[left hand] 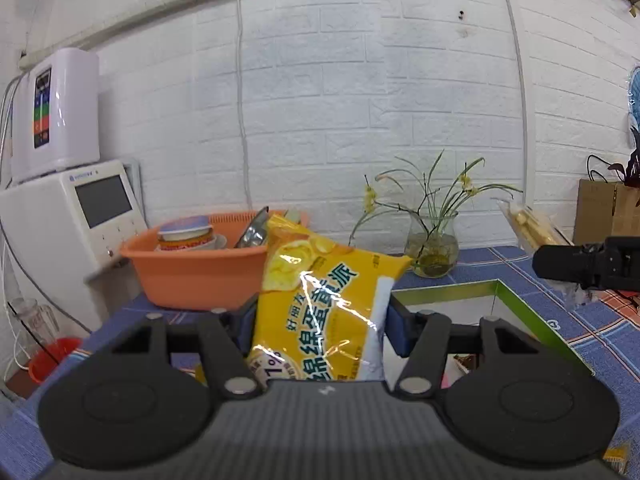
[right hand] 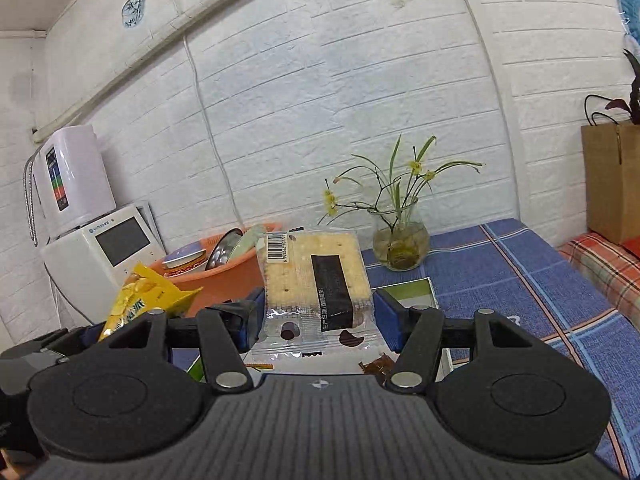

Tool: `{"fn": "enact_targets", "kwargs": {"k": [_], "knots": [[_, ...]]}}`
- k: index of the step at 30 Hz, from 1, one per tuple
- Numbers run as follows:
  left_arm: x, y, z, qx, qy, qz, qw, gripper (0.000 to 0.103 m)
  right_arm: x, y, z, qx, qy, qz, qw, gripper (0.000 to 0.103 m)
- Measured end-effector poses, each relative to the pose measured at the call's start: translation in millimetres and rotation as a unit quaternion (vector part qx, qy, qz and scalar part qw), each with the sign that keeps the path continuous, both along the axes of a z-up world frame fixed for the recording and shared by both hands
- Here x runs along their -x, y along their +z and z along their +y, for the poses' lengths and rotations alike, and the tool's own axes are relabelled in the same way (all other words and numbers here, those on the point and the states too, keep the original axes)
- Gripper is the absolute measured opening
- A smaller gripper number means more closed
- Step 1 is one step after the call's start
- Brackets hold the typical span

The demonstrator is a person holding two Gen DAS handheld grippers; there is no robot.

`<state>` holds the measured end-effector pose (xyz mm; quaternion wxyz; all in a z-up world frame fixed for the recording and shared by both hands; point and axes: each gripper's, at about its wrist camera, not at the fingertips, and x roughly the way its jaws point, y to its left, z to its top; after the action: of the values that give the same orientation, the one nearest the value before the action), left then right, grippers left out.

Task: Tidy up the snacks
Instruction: 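Carry both snacks over the green box and open both tools to drop them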

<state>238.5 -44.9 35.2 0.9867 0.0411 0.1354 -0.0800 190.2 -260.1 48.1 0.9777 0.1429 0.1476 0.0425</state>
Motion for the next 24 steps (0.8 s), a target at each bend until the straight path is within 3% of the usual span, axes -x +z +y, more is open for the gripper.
{"fn": "enact_targets", "kwargs": {"k": [4,11,15,24], "knots": [[-9,-18,-4,0.004,-0.008,0.021,0.9997,0.06,-9,-20,7,0.014,0.0,0.008,1.0,0.097],[-25,-43,-2,0.011,-0.021,0.06,0.998,0.06,-33,-45,17,0.081,0.003,0.043,0.996,0.097],[-23,-45,-3,0.0,-0.022,0.056,0.9982,0.06,-41,-56,18,0.075,0.013,0.065,0.995,0.097],[-15,-41,-2,0.003,-0.022,0.04,0.9989,0.065,-40,-57,16,0.059,0.01,0.063,0.996,0.103]]}}
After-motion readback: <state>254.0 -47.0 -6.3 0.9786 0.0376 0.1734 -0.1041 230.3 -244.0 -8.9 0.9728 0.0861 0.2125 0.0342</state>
